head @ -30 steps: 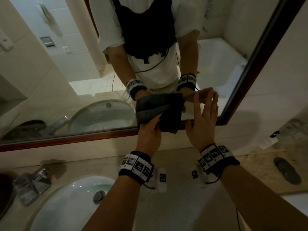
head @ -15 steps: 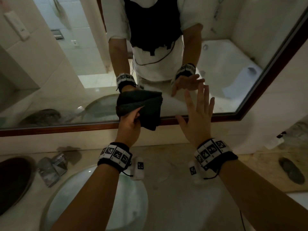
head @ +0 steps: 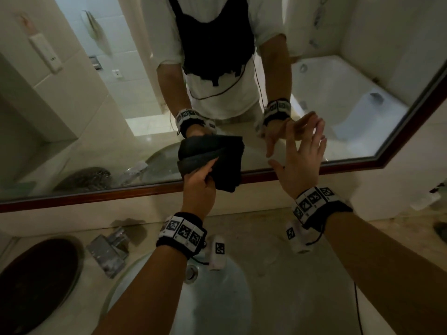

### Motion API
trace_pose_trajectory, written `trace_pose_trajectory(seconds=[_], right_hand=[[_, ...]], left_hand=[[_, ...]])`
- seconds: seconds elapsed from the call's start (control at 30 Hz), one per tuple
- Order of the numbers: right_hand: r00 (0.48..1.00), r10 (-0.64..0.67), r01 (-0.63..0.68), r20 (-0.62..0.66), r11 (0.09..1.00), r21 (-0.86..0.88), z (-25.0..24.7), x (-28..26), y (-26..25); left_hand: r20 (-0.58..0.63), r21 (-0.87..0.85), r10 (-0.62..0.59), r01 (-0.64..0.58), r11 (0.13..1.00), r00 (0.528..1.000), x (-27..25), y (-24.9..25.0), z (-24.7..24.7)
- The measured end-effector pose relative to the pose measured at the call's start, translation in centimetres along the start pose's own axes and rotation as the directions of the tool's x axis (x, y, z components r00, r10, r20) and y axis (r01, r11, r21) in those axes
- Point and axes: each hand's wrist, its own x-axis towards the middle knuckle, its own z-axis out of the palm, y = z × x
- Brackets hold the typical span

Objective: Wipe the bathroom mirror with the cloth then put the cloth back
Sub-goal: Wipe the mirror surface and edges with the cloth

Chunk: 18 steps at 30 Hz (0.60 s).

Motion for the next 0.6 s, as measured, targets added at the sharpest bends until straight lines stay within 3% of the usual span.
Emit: trace_pose_trajectory(seconds=[0.23,0.6], right_hand=[[1.000,-0.015,0.015,-0.013,1.000,0.004,0.9,0.2,0.3],[0.996,-0.027,0.040,-0.089,0.988,0.148,1.9,-0.1,0.2]], left_hand=[[-0.023,-0.029,-0.099,0.098,0.995,0.995,0.3,1.5,0.9],[0.139,-0.084,-0.186,0.199,0.976,0.973,1.8,6.9,4.4]])
